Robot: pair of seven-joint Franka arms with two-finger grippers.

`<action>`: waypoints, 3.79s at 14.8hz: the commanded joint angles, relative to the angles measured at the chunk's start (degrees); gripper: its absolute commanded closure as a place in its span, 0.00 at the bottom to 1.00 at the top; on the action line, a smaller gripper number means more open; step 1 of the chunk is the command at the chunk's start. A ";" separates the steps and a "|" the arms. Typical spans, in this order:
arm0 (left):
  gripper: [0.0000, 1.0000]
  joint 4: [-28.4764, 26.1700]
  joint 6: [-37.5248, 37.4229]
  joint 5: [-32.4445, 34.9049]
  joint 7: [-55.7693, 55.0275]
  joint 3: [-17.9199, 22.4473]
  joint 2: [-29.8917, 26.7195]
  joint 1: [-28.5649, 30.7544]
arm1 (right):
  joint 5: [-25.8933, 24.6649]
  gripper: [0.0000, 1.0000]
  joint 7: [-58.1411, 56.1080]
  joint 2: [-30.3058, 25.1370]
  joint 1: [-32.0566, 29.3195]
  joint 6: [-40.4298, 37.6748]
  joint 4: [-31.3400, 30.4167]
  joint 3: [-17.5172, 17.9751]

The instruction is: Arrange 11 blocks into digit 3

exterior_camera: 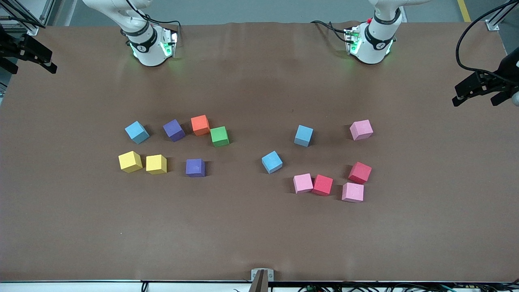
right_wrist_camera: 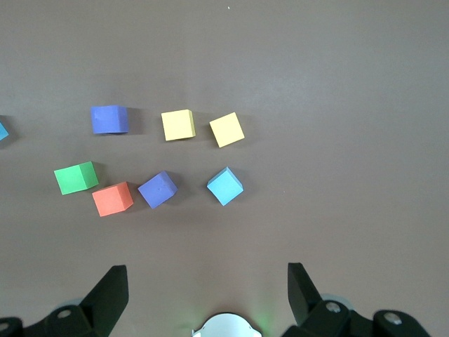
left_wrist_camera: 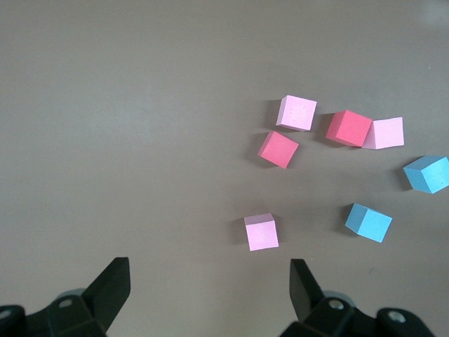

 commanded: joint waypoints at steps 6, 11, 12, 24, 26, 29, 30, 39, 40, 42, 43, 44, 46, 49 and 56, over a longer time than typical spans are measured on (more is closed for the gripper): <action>0.00 1.25 -0.33 -2.47 0.34 0.24 0.49 0.80 | 1.18 0.00 2.37 -0.89 -0.27 -0.64 -0.31 0.26; 0.00 1.25 -0.33 -2.64 0.17 0.33 0.49 0.80 | 1.35 0.00 2.02 -0.89 -0.36 -0.73 -0.66 0.17; 0.00 1.25 -0.25 -2.73 -0.36 0.42 0.49 0.97 | 1.35 0.00 1.93 -0.89 -0.36 -0.82 -0.67 0.09; 0.00 0.73 -0.77 -5.63 -5.98 -5.82 2.69 -3.07 | 1.35 0.00 1.49 -1.07 -0.54 -1.61 -0.67 -0.09; 0.00 0.54 -0.86 -7.89 -11.84 -6.17 4.79 -3.07 | 1.27 0.00 1.49 -1.16 -0.62 -1.78 -0.67 -0.18; 0.00 0.55 1.41 -6.26 -21.96 -7.22 8.48 -7.71 | 1.27 0.00 1.49 -1.16 -0.45 -1.78 -0.67 -0.09; 0.00 0.46 2.38 -4.76 -24.68 -7.49 9.71 -9.47 | 1.27 0.00 1.49 -1.16 -0.62 -1.79 -0.67 -0.18; 0.00 0.72 18.97 2.02 -55.18 -7.49 27.81 -26.79 | 1.27 0.00 1.41 -1.33 -0.63 -1.52 -0.58 -0.18; 0.00 0.72 21.53 2.37 -58.16 -7.32 29.92 -28.02 | 1.27 0.00 1.41 -1.33 -0.54 -1.43 -0.58 -0.18; 0.00 1.07 25.93 6.65 -65.54 -7.31 33.87 -31.53 | 1.27 0.00 1.41 -1.33 -0.54 -1.43 -0.58 -0.18; 0.00 1.25 28.29 7.46 -69.06 -7.23 35.81 -32.50 | 1.27 0.00 1.41 -1.25 -0.54 -1.43 -0.58 -0.18; 0.00 2.21 31.80 7.64 -72.23 -7.14 38.52 -32.95 | 1.18 0.00 1.41 -1.25 -0.54 -1.52 -0.58 -0.09; 0.00 2.74 38.66 7.56 -78.29 -7.14 42.49 -34.26 | 0.83 0.00 1.41 -1.16 -0.54 -1.70 0.03 -0.09; 0.00 3.44 40.97 7.47 -82.01 -7.14 44.00 -34.71 | 0.65 0.00 1.58 -0.98 -0.54 -1.79 0.65 -0.09; 0.00 5.73 42.82 8.43 -81.93 -6.44 48.57 -36.21 | 0.47 0.00 1.58 2.53 -3.61 0.67 1.88 -0.35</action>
